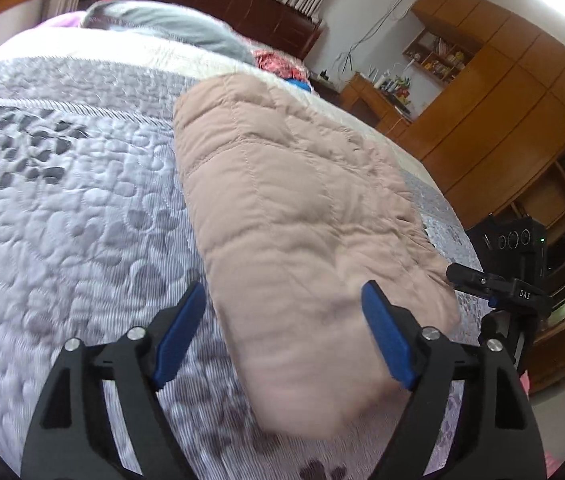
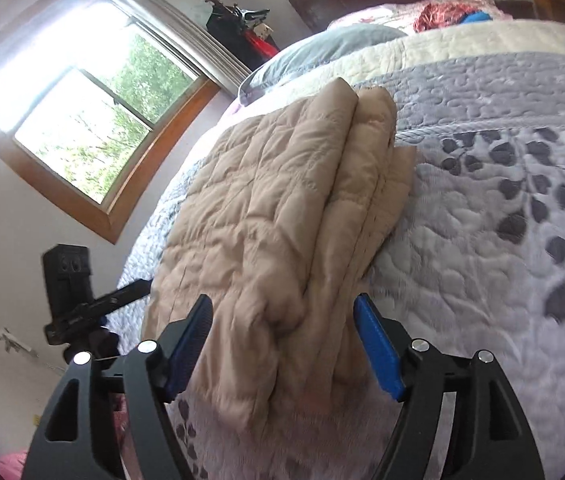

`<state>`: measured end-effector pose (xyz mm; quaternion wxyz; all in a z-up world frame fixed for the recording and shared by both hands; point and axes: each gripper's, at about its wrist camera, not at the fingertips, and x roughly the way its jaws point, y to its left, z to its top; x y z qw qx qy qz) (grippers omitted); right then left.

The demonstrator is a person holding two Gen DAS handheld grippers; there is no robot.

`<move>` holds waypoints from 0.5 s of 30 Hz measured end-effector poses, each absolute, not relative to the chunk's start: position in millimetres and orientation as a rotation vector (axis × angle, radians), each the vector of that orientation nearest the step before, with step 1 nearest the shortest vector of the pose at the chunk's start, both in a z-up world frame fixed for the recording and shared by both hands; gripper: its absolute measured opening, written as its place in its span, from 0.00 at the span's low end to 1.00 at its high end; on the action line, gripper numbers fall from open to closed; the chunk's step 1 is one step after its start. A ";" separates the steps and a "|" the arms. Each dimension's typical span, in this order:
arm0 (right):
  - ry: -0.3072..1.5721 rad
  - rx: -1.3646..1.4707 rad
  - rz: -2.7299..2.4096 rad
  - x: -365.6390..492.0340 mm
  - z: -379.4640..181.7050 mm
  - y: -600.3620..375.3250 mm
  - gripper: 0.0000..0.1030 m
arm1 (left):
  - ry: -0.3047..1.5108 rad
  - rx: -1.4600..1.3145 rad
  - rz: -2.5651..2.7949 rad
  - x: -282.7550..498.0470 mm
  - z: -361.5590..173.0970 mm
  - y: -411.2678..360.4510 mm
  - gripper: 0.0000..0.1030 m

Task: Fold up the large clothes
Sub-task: 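Set the bundle down on the bedspread and open both grippers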

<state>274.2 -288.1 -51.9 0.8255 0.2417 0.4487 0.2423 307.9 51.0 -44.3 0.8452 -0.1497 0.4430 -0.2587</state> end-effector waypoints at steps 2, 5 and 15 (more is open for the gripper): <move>0.958 0.475 0.503 261.4 -48.1 -289.5 0.71 | 0.915 -0.280 -0.531 293.0 -38.2 47.8 0.78; 0.964 0.417 0.466 249.7 -47.0 -280.9 0.71 | 0.910 -0.220 -0.497 276.6 -42.3 44.5 0.78; 1.053 0.431 0.370 251.3 -89.4 -275.0 0.70 | 0.959 -0.177 -0.481 281.8 -77.6 43.5 0.80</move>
